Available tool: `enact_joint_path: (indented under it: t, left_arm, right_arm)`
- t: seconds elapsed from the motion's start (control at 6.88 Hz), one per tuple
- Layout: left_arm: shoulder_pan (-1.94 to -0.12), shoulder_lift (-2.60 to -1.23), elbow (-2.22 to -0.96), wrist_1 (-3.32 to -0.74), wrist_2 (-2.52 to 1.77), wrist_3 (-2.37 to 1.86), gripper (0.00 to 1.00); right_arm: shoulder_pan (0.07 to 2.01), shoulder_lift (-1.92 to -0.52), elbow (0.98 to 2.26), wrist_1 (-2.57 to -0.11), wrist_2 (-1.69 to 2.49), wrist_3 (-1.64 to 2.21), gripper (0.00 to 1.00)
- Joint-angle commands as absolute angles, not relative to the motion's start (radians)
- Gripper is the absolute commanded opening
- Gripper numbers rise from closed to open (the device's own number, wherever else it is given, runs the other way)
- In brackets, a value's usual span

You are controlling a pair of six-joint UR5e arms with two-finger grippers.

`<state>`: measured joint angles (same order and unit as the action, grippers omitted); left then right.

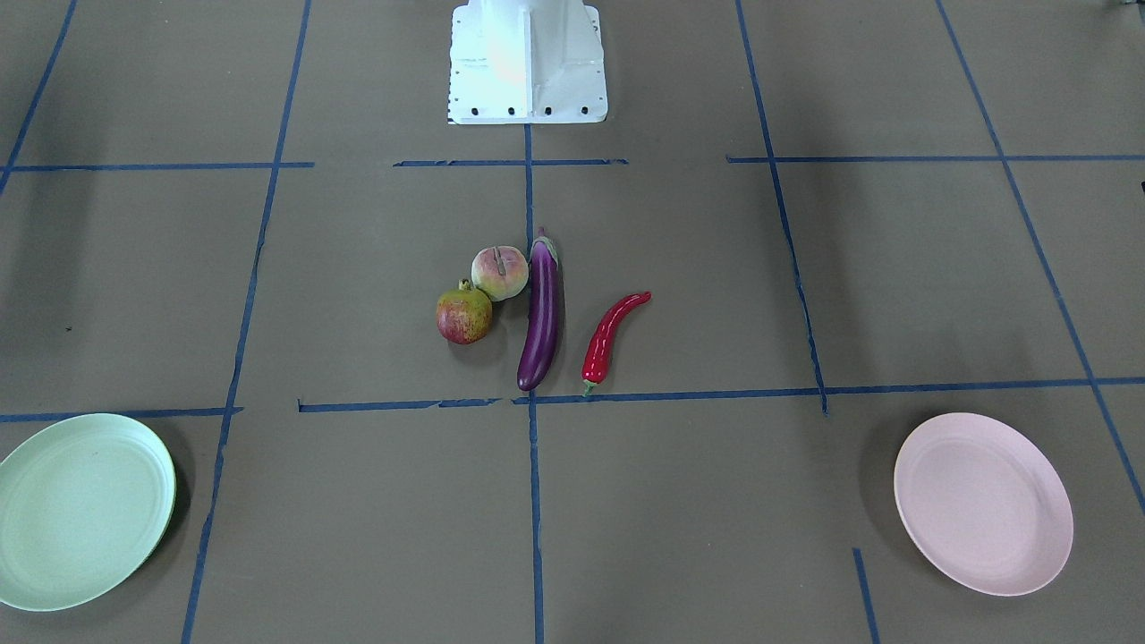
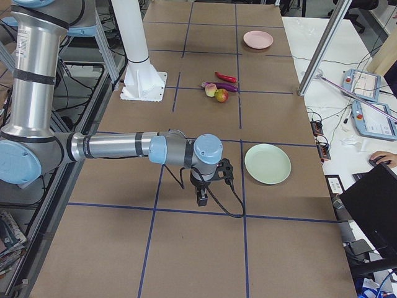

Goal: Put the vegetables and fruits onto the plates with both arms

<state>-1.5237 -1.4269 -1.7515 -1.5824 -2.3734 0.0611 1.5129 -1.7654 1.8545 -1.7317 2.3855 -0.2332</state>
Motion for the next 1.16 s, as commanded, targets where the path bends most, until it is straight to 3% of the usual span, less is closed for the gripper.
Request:
enact_joint_path:
  t: [0.0, 0.44, 1.02]
  left_arm:
    - [-1.523, -1.428, -1.763, -1.583, -2.375, 0.057, 1.00]
    - [-1.517, -1.428, -1.767, -1.591, -2.375, 0.060, 1.00]
    - [-1.509, -1.436, -1.770, -1.626, -2.376, 0.057, 1.00]
  right_arm:
    - [1.467, -1.758, 1.890, -1.705, 2.405, -0.218, 1.00]
    - [1.265, -1.634, 1.891, -1.519, 2.439, 0.224, 1.00]
    - [0.981, -1.338, 1.893, -1.485, 2.328, 0.801, 1.00]
